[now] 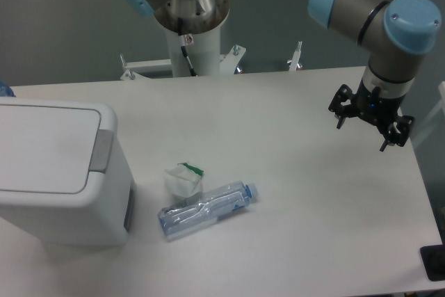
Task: Open the trash can
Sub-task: 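Move the open gripper toward the white trash can lid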
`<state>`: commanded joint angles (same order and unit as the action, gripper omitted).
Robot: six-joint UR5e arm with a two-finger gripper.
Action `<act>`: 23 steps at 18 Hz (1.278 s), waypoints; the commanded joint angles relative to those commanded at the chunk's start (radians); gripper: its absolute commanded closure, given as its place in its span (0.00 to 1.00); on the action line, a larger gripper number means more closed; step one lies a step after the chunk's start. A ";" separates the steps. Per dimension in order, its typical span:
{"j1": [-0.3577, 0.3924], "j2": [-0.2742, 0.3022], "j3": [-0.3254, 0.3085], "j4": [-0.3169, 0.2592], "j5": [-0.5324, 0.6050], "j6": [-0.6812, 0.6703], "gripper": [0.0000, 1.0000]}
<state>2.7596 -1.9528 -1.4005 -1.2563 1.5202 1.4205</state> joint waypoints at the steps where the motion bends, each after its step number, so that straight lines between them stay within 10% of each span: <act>1: 0.000 0.003 0.000 -0.003 -0.002 0.000 0.00; 14: 0.020 0.025 0.006 -0.041 -0.156 -0.101 0.00; 23: -0.006 0.041 0.000 -0.032 -0.465 -0.595 0.00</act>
<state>2.7536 -1.9114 -1.4005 -1.2886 1.0556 0.8256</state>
